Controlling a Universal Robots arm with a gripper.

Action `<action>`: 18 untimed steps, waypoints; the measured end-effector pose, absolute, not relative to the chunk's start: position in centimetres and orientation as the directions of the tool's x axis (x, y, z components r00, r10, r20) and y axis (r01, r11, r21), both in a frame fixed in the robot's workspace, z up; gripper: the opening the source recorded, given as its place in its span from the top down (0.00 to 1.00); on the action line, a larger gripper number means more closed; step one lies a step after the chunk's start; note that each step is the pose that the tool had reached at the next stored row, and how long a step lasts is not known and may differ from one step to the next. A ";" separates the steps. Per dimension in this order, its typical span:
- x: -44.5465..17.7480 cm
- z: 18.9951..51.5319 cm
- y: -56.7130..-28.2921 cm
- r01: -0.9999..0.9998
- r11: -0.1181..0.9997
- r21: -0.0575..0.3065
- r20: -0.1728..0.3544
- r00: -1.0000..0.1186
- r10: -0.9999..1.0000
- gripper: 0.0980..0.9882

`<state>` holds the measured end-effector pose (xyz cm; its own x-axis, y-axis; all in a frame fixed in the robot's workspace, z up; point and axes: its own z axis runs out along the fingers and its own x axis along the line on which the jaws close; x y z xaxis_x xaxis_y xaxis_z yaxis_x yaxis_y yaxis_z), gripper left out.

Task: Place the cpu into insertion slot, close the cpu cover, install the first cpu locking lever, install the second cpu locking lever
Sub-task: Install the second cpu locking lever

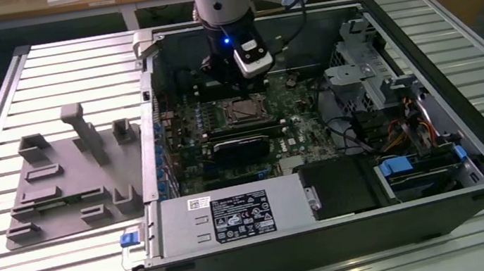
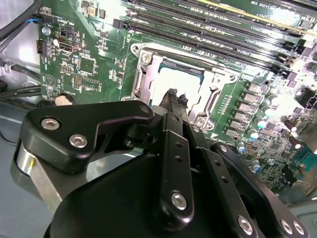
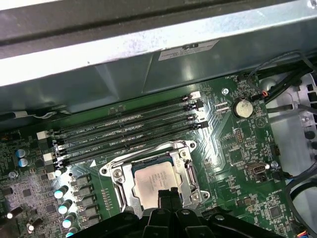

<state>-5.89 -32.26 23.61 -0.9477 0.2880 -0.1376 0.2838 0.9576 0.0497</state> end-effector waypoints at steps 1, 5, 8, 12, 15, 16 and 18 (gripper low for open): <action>-5.9 23.6 -32.3 0.284 0.958 0.050 -0.138 -0.948 0.288 1.00; -5.9 23.6 -32.7 0.284 0.958 0.050 -0.138 -0.948 0.288 1.00; -5.9 23.6 -33.1 0.284 0.958 0.050 -0.138 -0.948 0.288 1.00; -5.9 23.6 -33.7 0.284 0.958 0.050 -0.138 -0.948 0.288 1.00; -5.9 23.6 -34.1 0.284 0.958 0.050 -0.138 -0.948 0.288 1.00; -5.9 23.6 -34.3 0.284 0.958 0.050 -0.138 -0.948 0.288 1.00; -5.9 23.6 -34.6 0.284 0.958 0.050 -0.138 -0.948 0.288 1.00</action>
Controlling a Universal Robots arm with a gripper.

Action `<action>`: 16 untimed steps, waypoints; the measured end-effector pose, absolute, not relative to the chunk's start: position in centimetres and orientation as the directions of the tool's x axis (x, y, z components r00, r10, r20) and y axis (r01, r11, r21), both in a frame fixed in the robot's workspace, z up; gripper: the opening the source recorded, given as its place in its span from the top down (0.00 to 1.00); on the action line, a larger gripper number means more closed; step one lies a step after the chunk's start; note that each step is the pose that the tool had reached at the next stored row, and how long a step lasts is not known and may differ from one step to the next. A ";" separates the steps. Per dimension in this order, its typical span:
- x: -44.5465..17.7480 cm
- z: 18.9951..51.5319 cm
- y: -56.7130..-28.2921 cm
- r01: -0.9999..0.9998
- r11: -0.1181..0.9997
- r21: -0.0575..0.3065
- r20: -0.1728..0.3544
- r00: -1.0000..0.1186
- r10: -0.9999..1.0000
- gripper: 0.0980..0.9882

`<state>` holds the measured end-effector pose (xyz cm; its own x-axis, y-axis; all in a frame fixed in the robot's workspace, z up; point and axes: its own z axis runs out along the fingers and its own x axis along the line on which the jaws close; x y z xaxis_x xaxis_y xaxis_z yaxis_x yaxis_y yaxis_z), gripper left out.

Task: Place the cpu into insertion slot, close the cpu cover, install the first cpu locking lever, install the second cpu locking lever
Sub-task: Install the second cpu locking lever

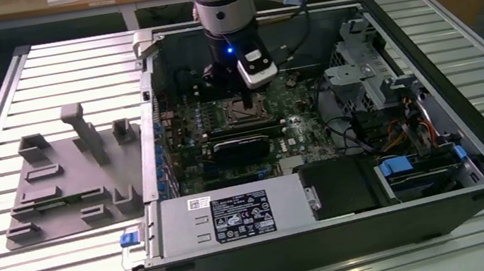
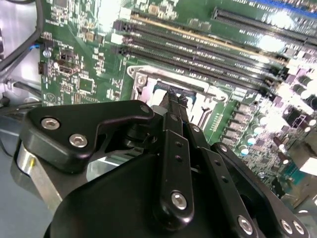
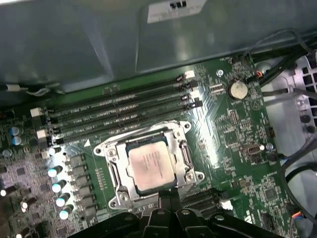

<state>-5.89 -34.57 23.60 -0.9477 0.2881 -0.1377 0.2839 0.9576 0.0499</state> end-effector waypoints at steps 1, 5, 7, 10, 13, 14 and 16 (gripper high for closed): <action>-5.9 23.6 -34.7 0.284 0.958 0.050 -0.138 -0.948 0.288 1.00; -5.9 23.6 -35.3 0.284 0.958 0.050 -0.138 -0.948 0.288 1.00; -5.9 23.6 -35.6 0.284 0.958 0.050 -0.138 -0.948 0.288 1.00; -5.9 23.6 -35.9 0.284 0.958 0.050 -0.138 -0.948 0.288 1.00; -5.9 23.5 -36.3 0.284 0.958 0.050 -0.138 -0.948 0.288 1.00; -5.9 23.5 -36.3 0.284 0.958 0.050 -0.138 -0.948 0.288 1.00; -6.1 23.5 -36.5 0.284 0.958 0.050 -0.138 -0.948 0.288 1.00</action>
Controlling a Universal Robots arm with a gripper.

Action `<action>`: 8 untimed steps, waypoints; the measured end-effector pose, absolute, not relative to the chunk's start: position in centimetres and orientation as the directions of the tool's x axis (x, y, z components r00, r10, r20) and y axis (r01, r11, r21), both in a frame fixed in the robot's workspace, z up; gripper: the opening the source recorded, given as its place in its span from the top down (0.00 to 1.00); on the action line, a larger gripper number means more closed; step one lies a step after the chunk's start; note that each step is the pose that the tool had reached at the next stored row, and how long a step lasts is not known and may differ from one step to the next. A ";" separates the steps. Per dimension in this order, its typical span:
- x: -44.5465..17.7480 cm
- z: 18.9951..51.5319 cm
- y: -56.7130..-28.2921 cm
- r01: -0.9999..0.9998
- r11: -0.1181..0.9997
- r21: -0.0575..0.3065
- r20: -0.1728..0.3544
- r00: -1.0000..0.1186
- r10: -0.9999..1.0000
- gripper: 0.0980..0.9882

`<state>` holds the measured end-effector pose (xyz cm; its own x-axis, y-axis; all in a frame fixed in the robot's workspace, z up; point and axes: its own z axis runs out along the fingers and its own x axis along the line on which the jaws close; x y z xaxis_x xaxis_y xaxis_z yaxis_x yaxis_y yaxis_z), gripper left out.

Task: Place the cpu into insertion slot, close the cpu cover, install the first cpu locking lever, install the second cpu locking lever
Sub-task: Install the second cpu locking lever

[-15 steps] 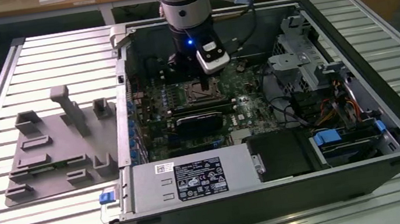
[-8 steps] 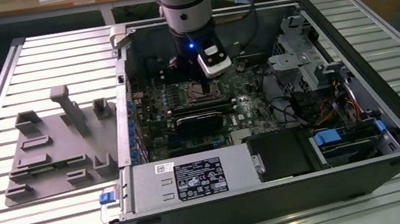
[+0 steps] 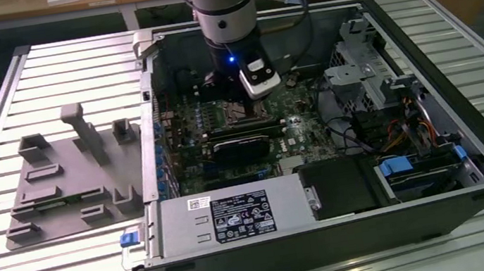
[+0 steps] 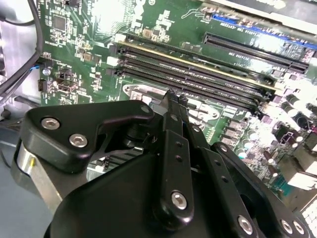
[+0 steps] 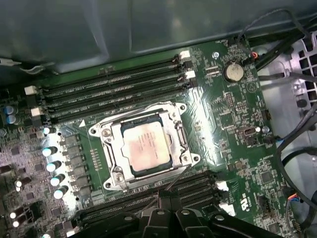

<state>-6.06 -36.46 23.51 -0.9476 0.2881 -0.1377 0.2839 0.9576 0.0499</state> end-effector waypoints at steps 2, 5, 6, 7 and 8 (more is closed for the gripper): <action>-6.3 23.5 -36.6 0.284 0.958 0.050 -0.138 -0.948 0.288 1.00; -6.5 23.3 -36.7 0.281 0.958 0.050 -0.138 -0.948 0.286 1.00; -6.6 23.3 -36.8 0.280 0.959 0.050 -0.137 -0.949 0.284 1.00; -6.7 23.2 -36.8 0.278 0.959 0.051 -0.137 -0.950 0.282 1.00; -6.7 23.2 -36.8 0.276 0.960 0.051 -0.137 -0.950 0.280 1.00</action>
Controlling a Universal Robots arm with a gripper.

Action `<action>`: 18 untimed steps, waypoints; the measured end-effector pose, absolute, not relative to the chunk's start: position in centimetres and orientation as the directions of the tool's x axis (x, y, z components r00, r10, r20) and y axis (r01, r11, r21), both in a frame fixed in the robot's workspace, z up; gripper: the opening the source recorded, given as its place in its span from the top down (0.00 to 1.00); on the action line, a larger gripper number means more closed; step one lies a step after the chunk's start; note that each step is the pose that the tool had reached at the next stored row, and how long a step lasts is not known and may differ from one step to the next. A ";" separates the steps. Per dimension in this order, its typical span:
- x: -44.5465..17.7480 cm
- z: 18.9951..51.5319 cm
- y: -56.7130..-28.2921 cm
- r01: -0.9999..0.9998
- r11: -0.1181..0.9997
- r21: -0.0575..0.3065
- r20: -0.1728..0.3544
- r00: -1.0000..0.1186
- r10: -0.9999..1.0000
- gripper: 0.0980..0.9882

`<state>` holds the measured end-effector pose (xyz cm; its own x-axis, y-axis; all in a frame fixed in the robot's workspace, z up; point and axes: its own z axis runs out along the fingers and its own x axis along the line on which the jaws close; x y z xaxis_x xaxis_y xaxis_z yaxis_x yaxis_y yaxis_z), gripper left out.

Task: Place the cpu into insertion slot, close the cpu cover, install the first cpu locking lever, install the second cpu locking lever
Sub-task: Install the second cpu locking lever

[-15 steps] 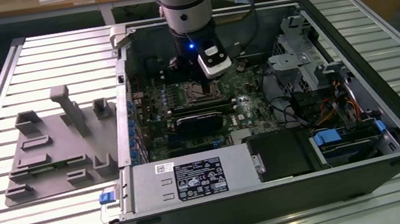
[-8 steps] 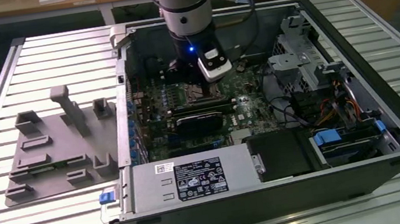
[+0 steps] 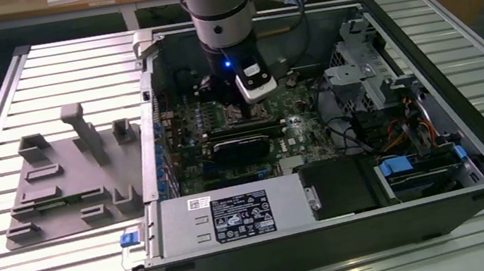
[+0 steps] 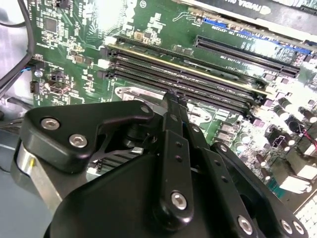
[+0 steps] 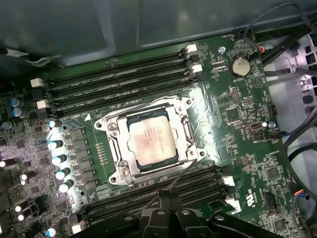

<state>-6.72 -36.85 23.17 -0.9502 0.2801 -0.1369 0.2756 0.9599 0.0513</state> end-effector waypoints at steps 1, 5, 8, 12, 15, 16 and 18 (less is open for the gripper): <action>-6.8 23.1 -36.9 0.273 0.961 0.052 -0.136 -0.951 0.277 1.00; -7.1 22.8 -37.0 0.256 0.965 0.058 -0.133 -0.956 0.262 1.00; -7.3 22.6 -37.0 0.242 0.968 0.062 -0.131 -0.960 0.248 1.00; -7.5 22.4 -37.1 0.231 0.970 0.071 -0.128 -0.963 0.238 1.00; -7.7 22.2 -37.2 0.223 0.972 0.076 -0.127 -0.965 0.231 1.00; -7.7 22.1 -37.2 0.221 0.972 0.076 -0.126 -0.965 0.229 1.00; -7.8 22.0 -37.2 0.219 0.973 0.077 -0.126 -0.966 0.227 1.00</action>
